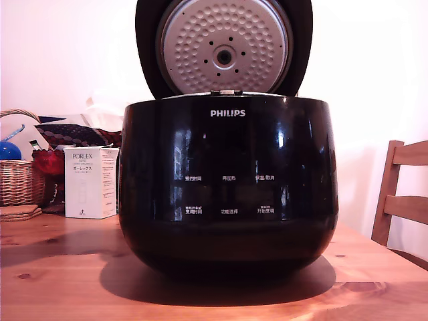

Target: Close the rice cooker by pressing the lid down with medium force

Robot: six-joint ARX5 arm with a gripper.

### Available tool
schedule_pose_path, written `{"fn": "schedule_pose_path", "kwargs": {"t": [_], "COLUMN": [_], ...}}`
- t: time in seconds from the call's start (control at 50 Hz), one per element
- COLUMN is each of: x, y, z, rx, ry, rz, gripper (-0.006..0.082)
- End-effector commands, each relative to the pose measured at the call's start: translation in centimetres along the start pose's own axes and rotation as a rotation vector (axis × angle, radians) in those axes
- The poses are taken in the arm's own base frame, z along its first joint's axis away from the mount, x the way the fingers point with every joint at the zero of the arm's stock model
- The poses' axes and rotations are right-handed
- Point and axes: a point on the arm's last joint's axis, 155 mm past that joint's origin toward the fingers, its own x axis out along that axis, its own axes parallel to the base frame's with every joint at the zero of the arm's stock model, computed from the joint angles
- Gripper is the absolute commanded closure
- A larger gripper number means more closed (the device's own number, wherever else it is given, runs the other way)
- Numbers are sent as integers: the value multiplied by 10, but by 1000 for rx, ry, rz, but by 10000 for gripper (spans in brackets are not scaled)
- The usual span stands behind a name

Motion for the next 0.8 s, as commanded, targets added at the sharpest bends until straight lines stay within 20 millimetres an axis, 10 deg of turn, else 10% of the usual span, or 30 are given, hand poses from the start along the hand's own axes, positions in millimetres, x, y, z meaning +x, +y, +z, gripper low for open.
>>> {"fn": "schedule_pose_path", "kwargs": {"t": [0.0,0.34,0.78], "x": [12,45,39], "y": [2,8,-2], "z": [-8,-38,-39], "rx": [-6,-45,-52], "ry": [25,95,50], "rz": [-10,-38,-51], "gripper": [788,788,788]}}
